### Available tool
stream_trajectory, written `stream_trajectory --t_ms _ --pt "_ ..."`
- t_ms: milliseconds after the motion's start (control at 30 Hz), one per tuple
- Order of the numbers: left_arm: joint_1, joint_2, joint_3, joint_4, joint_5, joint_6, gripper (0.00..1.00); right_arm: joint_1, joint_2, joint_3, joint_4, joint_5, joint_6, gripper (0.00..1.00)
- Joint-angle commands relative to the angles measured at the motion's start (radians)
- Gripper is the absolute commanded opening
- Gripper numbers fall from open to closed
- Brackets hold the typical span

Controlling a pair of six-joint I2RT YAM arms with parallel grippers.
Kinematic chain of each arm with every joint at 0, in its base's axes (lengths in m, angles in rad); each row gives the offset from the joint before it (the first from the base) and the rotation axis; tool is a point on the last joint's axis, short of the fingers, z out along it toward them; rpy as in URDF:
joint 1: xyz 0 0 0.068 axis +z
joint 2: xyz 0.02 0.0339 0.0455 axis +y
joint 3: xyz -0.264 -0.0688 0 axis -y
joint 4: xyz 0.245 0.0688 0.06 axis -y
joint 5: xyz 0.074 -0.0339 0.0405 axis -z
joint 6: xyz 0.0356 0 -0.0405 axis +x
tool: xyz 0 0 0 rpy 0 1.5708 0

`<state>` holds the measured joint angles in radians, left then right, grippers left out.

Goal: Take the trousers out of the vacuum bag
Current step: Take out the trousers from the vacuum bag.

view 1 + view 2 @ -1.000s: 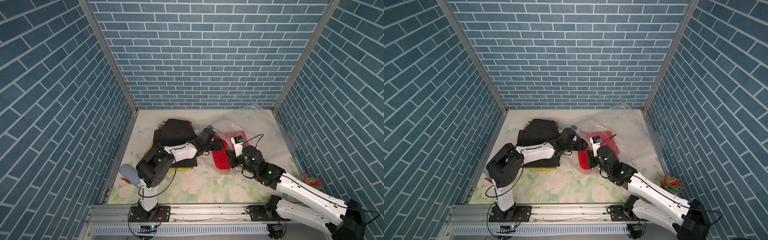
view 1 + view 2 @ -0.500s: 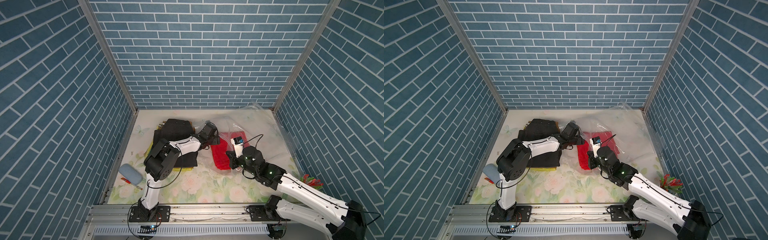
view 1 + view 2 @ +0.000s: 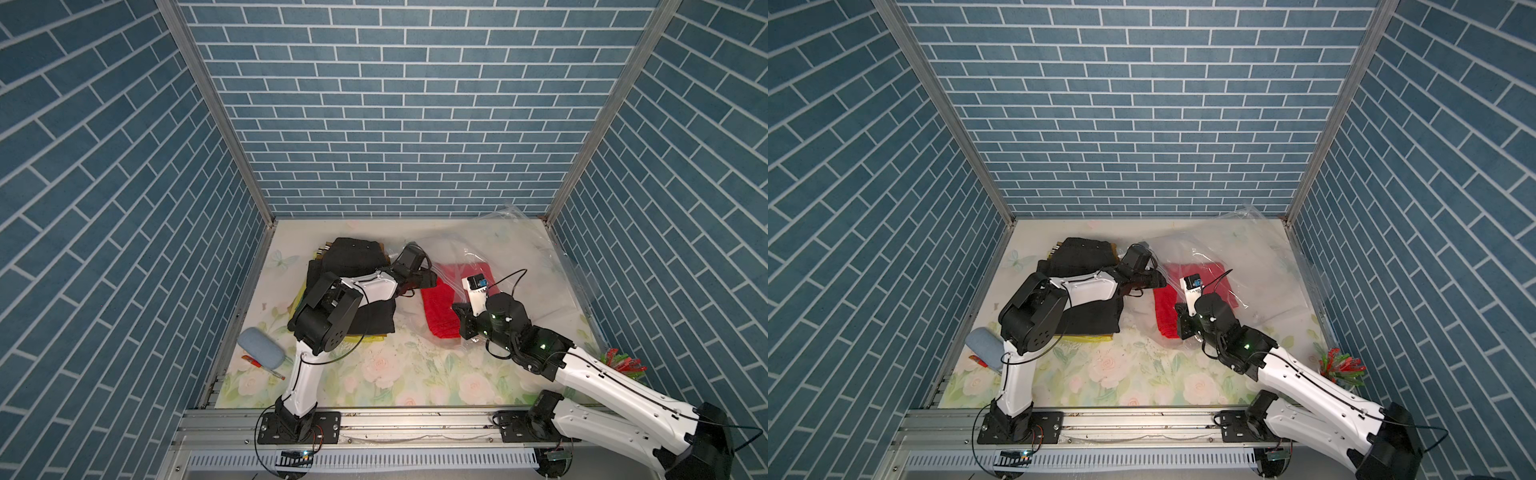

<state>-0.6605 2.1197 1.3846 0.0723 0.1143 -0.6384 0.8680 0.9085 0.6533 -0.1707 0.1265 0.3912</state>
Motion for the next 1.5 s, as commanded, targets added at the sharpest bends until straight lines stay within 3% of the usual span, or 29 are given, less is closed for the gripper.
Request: stream_trajectory --t_ms 0,400,933,1233,1467 --pt "0.024 0.057 0.032 0.020 0.020 -0.004 0.78 0.007 -0.017 0.007 -0.015 -0.006 -0.025 0.00" --pt "0.036 0.142 0.039 0.159 0.176 -0.048 0.64 0.006 -0.011 -0.004 -0.010 -0.006 -0.028 0.00" --pt "0.038 0.100 -0.001 0.244 0.229 -0.104 0.01 0.007 -0.005 -0.014 -0.011 0.021 -0.008 0.00" --pt "0.029 -0.041 -0.131 0.278 0.233 -0.136 0.00 0.006 0.046 0.018 -0.038 0.130 0.046 0.00" --pt "-0.035 -0.159 -0.211 0.189 0.112 -0.095 0.00 0.005 0.118 0.054 -0.032 0.159 0.078 0.00"
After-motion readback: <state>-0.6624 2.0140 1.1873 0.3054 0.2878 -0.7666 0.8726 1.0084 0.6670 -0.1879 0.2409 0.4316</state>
